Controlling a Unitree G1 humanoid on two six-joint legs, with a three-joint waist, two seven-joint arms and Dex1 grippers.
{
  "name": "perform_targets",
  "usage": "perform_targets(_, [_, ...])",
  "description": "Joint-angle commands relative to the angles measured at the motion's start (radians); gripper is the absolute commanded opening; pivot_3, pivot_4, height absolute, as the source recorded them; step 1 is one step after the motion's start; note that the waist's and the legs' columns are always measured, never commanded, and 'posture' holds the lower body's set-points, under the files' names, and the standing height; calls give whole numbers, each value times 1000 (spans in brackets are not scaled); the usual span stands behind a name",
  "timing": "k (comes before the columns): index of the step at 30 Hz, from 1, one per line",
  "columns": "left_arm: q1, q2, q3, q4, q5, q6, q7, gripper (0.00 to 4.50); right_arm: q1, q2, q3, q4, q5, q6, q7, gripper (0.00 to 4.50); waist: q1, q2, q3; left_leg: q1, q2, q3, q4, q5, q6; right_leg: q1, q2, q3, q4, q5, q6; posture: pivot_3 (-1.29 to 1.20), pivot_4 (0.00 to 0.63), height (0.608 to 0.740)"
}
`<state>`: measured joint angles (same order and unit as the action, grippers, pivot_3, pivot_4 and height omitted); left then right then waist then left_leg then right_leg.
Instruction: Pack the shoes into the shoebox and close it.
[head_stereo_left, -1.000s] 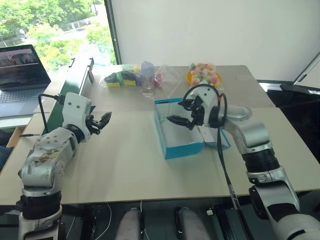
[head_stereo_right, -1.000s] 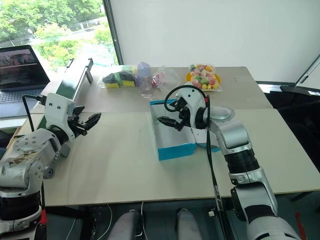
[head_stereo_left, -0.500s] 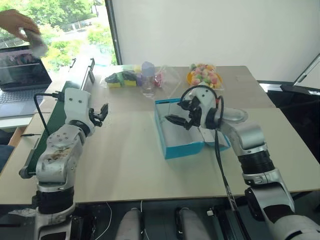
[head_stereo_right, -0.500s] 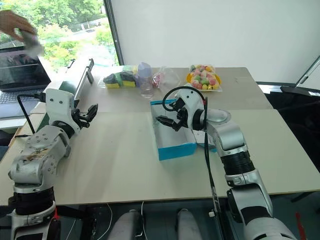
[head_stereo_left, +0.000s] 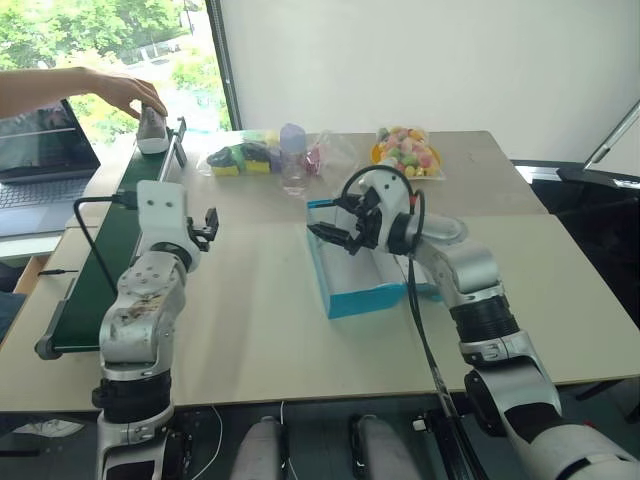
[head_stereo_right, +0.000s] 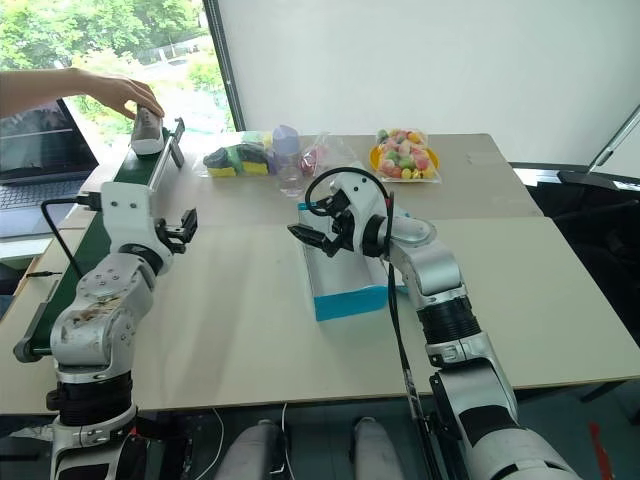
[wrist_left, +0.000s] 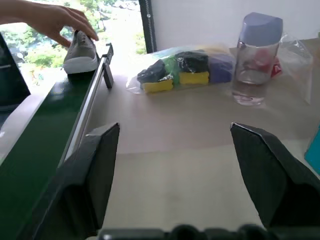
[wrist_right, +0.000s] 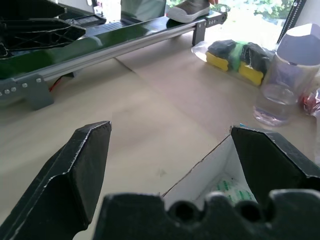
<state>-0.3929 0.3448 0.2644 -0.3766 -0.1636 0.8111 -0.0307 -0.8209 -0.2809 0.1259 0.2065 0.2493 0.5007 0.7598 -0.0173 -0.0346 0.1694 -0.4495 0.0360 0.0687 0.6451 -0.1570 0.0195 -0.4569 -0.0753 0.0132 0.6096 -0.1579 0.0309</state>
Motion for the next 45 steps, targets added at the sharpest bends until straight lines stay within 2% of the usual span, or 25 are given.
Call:
perform_targets(1, [12, -3, 44, -44, -11, -11, 5, 4483, -21, 3, -3, -27, 10, -19, 18, 4500, 0, 0, 0, 0, 0, 0, 0, 0, 0, 0, 0, 0, 0, 0, 0, 0, 150, 740])
perform_targets(5, [21, -9, 84, -51, -6, -6, 25, 4483, -28, 12, -3, -17, 17, -17, 30, 4500, 1, 0, 0, 0, 0, 0, 0, 0, -1, 0, 0, 0, 0, 0, -1, 0, 150, 740])
perform_targets(9, [4, -27, 181, -29, -27, 1, 63, 4483, -49, 33, 4, 11, -1, -41, 20, 4500, 0, 0, 0, 0, 0, 0, 0, -1, -1, 0, 0, 0, 0, -2, -3, 0, 150, 740])
perform_targets(22, [63, 66, 289, 136, -52, -14, 14, 4483, -43, 99, 39, 79, -10, -94, 61, 4500, -2, 0, 0, 0, 1, 1, 0, -1, -1, 0, 0, -1, 0, -3, -6, 0, 150, 740])
perform_targets(30, [-34, 187, 252, 393, -26, -148, -49, 4483, 9, 101, 57, 7, -13, -62, 40, 4500, 1, 0, 0, 0, 2, 1, -1, -1, -2, -1, -1, -3, 1, -3, -7, 0, 150, 740])
perform_targets(33, [-112, 231, 215, 545, -12, -221, -82, 4483, 33, 91, 51, -34, -10, -39, 20, 4500, 2, 0, 0, 0, 2, 1, -1, -1, -2, -2, -2, -3, 0, -3, -8, 0, 150, 740])
perform_targets(39, [-209, 274, 161, 765, -2, -316, -129, 4483, 64, 85, 49, -107, 2, 13, -5, 4500, 1, 0, 0, -1, 4, 3, -1, -1, -3, -2, -1, -4, 0, -1, -11, 0, 150, 740])
perform_targets(45, [-248, 281, 165, 853, -6, -352, -112, 4483, 93, 69, 54, -162, 14, 58, -2, 4500, -1, 0, 0, -1, 9, 8, -2, 0, -3, -3, -1, -5, -1, 1, -11, 0, 150, 740])
